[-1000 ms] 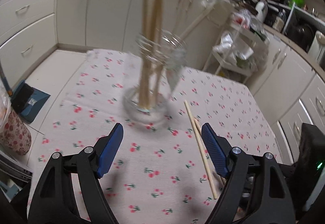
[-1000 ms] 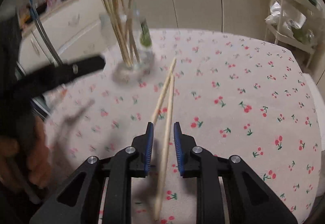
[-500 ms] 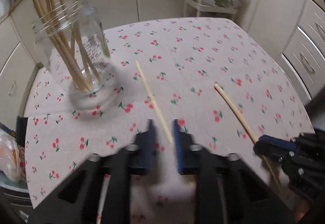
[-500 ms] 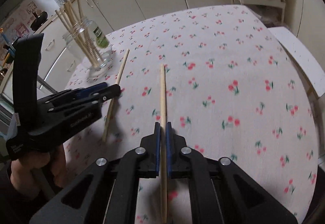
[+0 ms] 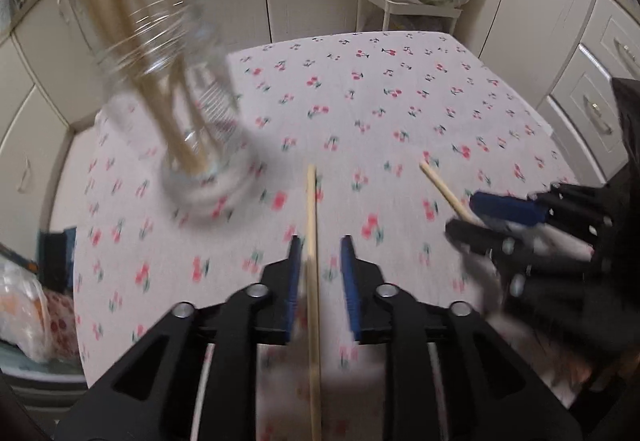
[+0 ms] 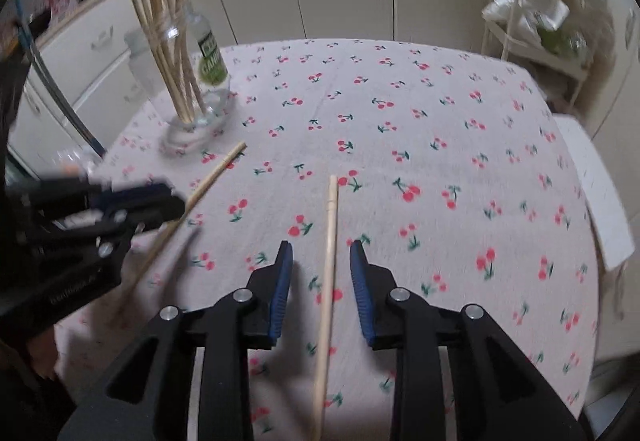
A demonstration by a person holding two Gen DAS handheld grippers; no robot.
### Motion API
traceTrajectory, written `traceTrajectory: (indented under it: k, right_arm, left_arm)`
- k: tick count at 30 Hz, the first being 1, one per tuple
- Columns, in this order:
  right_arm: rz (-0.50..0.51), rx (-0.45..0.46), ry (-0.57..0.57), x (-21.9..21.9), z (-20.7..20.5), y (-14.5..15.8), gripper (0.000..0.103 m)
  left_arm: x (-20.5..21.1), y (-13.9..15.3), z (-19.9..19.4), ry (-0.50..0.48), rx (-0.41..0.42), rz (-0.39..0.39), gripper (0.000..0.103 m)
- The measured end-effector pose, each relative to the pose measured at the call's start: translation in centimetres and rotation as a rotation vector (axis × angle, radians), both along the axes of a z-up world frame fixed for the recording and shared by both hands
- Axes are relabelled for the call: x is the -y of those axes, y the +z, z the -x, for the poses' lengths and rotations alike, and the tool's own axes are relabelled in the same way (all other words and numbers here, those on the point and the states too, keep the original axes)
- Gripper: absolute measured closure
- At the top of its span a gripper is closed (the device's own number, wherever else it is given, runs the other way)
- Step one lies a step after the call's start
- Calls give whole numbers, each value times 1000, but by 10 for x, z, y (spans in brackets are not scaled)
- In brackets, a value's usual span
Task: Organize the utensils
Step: 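Close the left gripper on one loose stick while the right gripper grasps another, then lift both held sticks upright and carry them above the glass jar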
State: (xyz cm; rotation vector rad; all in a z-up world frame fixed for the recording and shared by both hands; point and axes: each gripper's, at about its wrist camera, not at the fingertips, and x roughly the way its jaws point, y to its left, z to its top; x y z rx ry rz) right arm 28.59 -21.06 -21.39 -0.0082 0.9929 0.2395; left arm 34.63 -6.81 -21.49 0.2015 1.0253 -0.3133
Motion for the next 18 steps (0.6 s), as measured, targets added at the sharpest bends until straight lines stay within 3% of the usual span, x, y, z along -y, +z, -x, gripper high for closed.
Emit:
traceTrajectory:
  k: [3,4,6,8,10,13,15,18]
  right_arm:
    - [55,16,17,1,0,0,96]
    - [40,13,17,5,1,-1,97]
    - [-11,2,-2,14,2,-1,97]
    - [-123,-23,-40,27,2,0,97]
    - [-262,-31,-87,41,5,3,97]
    - [-475,18,-142,61,13,15,97]
    - [-557,81,-169,66,18,28,97]
    - [-600,178,-179,63,22,51,97]
  left_arm:
    - [10,-11,-17,0,-16,-38,77]
    - [11,-13,-18,-8,-10,-43,78]
    - [15,-13,-18,-49,-3,-43,98]
    - [17,-10,-15,-65,-5,-32,98]
    - [7,-3,-8,-59,-7,39,98]
    - [-19,24,9,-29,63,165,98]
    - [-40,50,22,-10,158,237,98]
    - [-70,87,39,23,313,350,98]
